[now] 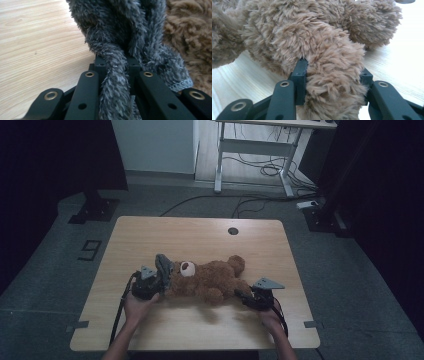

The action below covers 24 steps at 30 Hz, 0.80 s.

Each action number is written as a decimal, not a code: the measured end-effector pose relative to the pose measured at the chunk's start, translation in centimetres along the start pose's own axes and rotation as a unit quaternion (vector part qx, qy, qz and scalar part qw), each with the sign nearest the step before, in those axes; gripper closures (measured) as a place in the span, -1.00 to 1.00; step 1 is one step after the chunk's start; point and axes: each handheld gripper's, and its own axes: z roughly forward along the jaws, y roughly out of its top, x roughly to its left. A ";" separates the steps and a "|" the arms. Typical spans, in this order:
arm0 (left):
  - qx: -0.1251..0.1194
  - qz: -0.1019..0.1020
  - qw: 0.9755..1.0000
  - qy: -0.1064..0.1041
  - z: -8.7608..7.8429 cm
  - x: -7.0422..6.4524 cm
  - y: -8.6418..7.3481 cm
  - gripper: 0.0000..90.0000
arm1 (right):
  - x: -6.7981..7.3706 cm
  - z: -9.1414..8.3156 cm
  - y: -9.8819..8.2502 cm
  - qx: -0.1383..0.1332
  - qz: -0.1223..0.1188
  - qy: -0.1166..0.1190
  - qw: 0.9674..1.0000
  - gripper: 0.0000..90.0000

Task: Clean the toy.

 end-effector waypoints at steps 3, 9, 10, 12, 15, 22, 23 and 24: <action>0.020 -0.001 1.000 0.001 0.5 0.4 0.1 0.72 | -0.2 0.1 0.0 -0.002 0.004 -0.002 1.000 0.25; -0.048 -0.012 0.998 -0.024 -3.7 0.8 2.7 0.72 | -0.3 -0.1 -0.1 0.000 0.001 -0.008 1.000 0.25; -0.056 -0.008 0.998 -0.027 -4.1 0.5 3.2 0.72 | -0.3 -0.1 -0.1 0.000 0.003 -0.008 1.000 0.25; -0.075 0.012 0.996 -0.045 -5.4 -0.9 4.9 0.71 | -0.4 -0.1 -0.1 0.000 0.005 -0.007 1.000 0.25; -0.090 0.043 0.993 -0.065 -5.9 -3.6 7.3 0.71 | -0.3 -0.1 -0.1 0.000 0.001 -0.008 1.000 0.25; -0.034 0.103 0.994 -0.018 -1.6 -7.4 8.9 0.70 | -0.3 -0.2 -0.2 -0.004 0.006 -0.004 1.000 0.24; -0.032 0.101 0.994 -0.010 -1.3 -7.1 8.7 0.71 | -0.3 -0.3 -0.1 -0.005 0.006 -0.002 1.000 0.25; -0.033 0.092 0.995 -0.011 -1.3 -6.6 8.5 0.71 | -0.1 -0.3 -0.1 -0.005 0.003 0.000 1.000 0.25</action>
